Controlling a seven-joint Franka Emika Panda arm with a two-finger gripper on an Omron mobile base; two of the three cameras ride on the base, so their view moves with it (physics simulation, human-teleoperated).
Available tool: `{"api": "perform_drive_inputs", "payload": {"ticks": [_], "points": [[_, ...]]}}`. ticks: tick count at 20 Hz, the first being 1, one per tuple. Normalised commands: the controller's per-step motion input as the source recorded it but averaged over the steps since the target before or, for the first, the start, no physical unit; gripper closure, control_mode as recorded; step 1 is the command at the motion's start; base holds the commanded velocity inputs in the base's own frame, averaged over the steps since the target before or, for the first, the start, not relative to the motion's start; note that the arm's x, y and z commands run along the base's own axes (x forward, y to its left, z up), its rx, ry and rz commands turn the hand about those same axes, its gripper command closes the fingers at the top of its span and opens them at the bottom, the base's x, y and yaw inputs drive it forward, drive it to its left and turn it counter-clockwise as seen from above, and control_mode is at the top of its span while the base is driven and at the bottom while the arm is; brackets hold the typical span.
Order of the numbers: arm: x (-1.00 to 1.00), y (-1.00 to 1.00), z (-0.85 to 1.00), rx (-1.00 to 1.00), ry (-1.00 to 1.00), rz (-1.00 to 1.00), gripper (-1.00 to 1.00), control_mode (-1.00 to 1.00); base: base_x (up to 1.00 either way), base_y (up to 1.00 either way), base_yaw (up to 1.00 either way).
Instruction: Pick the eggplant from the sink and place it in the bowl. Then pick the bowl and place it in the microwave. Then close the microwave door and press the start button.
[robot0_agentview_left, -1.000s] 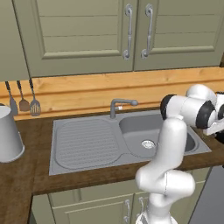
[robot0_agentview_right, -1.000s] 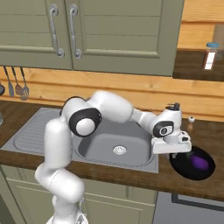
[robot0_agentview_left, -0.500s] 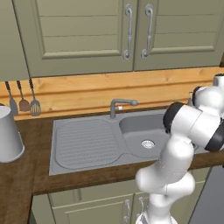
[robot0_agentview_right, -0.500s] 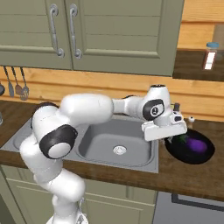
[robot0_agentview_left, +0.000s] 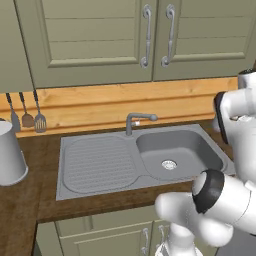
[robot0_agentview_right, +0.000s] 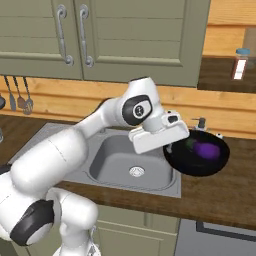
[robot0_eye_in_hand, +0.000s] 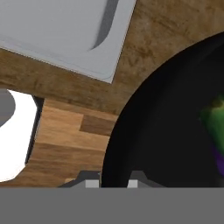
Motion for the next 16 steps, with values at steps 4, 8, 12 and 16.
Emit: {"api": "perform_drive_inputs", "payload": {"ticks": [4, 8, 12, 16], "points": [[-0.34, 0.77, 1.0, 0.02, 0.0, 0.0, 1.0, -1.0, 0.0, 0.0, 0.0], [-0.03, 1.0, 0.92, 0.0, 0.04, 0.06, 1.0, -1.0, 0.0, 0.0, 0.0], [-0.11, 1.0, 0.44, 0.03, 0.0, 0.2, 1.0, -1.0, 0.0, 0.0, 0.0], [-0.15, 1.0, 0.24, 0.05, 0.0, 0.18, 1.0, -1.0, 0.0, 0.0, 0.0]]}}
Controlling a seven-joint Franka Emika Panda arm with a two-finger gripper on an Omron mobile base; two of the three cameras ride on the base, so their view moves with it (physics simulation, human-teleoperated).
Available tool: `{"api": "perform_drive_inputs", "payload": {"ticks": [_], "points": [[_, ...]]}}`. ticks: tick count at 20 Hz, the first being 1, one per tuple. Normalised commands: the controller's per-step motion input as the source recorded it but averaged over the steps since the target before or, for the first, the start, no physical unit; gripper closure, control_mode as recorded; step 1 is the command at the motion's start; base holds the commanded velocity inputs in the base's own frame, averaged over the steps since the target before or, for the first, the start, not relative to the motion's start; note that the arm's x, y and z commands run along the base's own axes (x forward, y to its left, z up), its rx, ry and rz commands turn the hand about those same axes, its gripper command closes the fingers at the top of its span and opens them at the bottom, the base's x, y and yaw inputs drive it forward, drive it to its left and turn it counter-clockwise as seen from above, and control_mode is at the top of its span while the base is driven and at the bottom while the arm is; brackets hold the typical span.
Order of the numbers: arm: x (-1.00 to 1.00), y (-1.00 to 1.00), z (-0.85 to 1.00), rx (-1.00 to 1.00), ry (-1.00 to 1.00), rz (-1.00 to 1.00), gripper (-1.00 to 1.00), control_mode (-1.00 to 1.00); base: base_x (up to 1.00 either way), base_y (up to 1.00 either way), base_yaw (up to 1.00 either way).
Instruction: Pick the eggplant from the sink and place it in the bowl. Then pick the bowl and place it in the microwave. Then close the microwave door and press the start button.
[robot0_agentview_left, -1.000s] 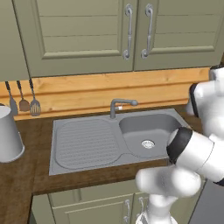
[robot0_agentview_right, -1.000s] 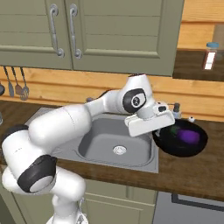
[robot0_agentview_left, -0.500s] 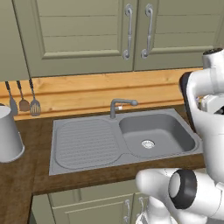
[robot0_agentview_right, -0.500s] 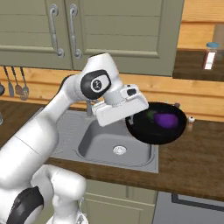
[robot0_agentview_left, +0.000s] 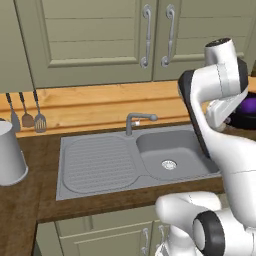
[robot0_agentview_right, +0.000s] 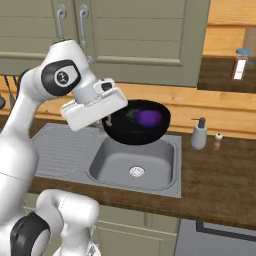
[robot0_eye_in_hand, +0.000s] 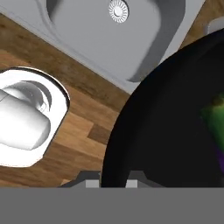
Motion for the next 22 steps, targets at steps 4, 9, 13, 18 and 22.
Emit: {"api": "perform_drive_inputs", "payload": {"ticks": [4, 9, 13, 18, 22], "points": [[-0.31, 0.9, 0.04, -0.01, 0.0, 0.13, 1.0, -1.0, 0.0, 0.0, 0.0], [-0.08, 0.11, 0.0, -0.04, -0.02, 0.01, 1.0, 1.0, -0.39, -0.05, 0.0], [0.0, 0.0, 0.0, 0.0, 0.0, 0.0, 1.0, 1.0, -0.61, -0.26, -0.32], [0.0, 0.0, 0.0, 0.0, 0.0, 0.0, 1.0, 1.0, -0.41, -0.46, -0.61], [0.0, 0.0, 0.0, 0.0, 0.0, 0.0, 1.0, 1.0, -0.13, -0.57, -0.71]]}}
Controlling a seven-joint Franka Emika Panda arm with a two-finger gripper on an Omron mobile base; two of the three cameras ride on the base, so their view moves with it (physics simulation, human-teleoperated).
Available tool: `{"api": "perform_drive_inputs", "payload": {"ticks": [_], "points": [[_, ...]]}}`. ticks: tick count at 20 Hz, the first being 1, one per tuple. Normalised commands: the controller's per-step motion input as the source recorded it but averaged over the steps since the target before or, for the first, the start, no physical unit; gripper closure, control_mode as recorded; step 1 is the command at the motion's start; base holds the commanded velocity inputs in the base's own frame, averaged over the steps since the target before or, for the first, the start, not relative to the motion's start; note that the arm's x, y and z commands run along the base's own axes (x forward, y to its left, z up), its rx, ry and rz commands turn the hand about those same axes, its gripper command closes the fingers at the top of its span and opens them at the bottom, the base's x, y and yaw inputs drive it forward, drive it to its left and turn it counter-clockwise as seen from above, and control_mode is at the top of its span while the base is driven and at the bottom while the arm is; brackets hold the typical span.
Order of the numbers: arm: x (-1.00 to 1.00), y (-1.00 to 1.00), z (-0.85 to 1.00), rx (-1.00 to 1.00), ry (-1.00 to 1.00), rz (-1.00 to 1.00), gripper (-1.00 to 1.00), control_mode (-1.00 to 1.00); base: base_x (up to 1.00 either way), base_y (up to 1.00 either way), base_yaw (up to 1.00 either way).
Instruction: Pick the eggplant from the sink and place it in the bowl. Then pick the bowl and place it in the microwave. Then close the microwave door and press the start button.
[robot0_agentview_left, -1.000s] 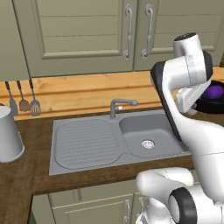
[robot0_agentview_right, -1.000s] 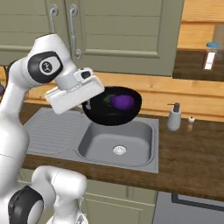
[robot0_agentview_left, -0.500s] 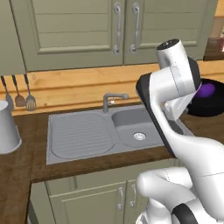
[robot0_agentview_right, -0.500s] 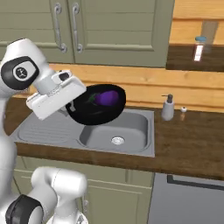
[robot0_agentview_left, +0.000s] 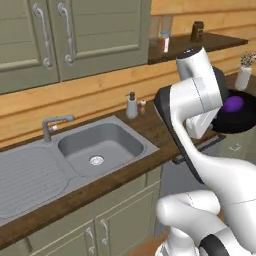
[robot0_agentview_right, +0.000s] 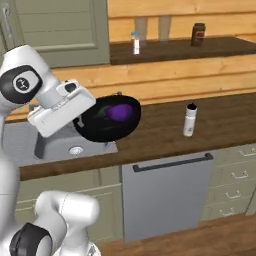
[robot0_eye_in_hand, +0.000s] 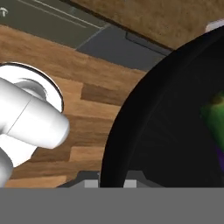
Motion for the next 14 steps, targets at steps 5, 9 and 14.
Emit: {"api": "perform_drive_inputs", "payload": {"ticks": [5, 9, 14], "points": [[0.0, 0.0, 0.0, 0.0, 0.0, 0.0, 1.0, 1.0, 0.0, -0.45, -0.81], [0.0, 0.0, 0.0, 0.0, 0.0, 0.0, 1.0, 1.0, 0.0, -0.4, -0.83], [0.0, 0.0, 0.0, 0.0, 0.0, 0.0, 1.0, 1.0, 0.0, -0.29, -0.86]]}}
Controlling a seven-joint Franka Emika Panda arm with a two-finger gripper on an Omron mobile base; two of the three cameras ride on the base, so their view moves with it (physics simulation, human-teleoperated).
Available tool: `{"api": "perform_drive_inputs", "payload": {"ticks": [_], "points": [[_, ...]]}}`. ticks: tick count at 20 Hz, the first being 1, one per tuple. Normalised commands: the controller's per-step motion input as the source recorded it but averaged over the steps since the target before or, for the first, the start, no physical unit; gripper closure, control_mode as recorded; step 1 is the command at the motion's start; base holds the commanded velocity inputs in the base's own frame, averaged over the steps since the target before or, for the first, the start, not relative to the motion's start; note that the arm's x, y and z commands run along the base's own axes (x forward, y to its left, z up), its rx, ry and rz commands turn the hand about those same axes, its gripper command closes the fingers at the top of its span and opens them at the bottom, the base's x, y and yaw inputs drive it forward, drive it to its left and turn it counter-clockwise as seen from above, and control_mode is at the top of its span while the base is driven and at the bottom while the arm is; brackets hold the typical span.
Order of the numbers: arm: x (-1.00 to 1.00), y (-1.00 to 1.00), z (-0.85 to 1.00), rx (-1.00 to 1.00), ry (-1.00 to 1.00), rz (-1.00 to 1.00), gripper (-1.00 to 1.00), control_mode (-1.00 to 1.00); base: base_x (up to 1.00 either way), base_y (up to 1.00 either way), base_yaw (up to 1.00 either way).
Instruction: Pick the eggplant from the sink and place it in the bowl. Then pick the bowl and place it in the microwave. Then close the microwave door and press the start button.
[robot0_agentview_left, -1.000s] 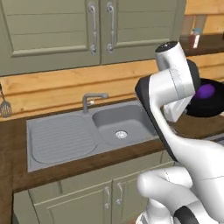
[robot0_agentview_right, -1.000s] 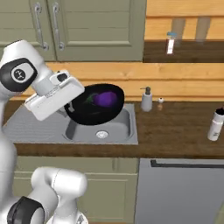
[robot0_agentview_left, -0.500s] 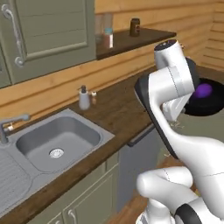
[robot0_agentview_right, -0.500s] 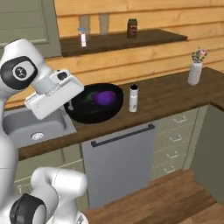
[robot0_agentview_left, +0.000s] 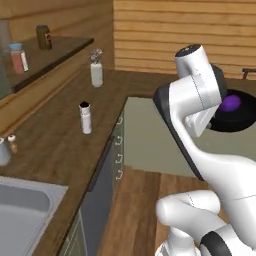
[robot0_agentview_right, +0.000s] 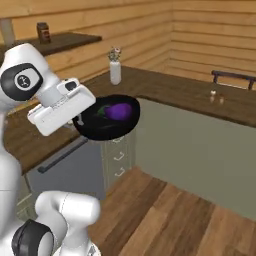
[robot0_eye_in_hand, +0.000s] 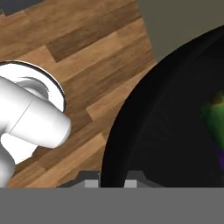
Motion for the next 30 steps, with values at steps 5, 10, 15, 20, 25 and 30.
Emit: {"api": "perform_drive_inputs", "payload": {"ticks": [5, 10, 15, 20, 25, 30], "points": [[0.0, 0.0, 0.0, 0.0, 0.0, 0.0, 1.0, 1.0, 0.0, -0.23, -0.88], [0.0, 0.0, 0.0, 0.0, 0.0, 0.0, 1.0, 1.0, 0.0, -0.31, -0.86], [0.0, 0.0, 0.0, 0.0, 0.0, 0.0, 1.0, 1.0, 0.0, -0.37, -0.84], [0.0, 0.0, 0.0, 0.0, 0.0, 0.0, 1.0, 1.0, 0.14, -0.51, -0.71], [0.0, 0.0, 0.0, 0.0, 0.0, 0.0, 1.0, 1.0, 0.27, -0.61, -0.63], [0.0, 0.0, 0.0, 0.0, 0.0, 0.0, 1.0, 1.0, 0.25, -0.62, -0.64]]}}
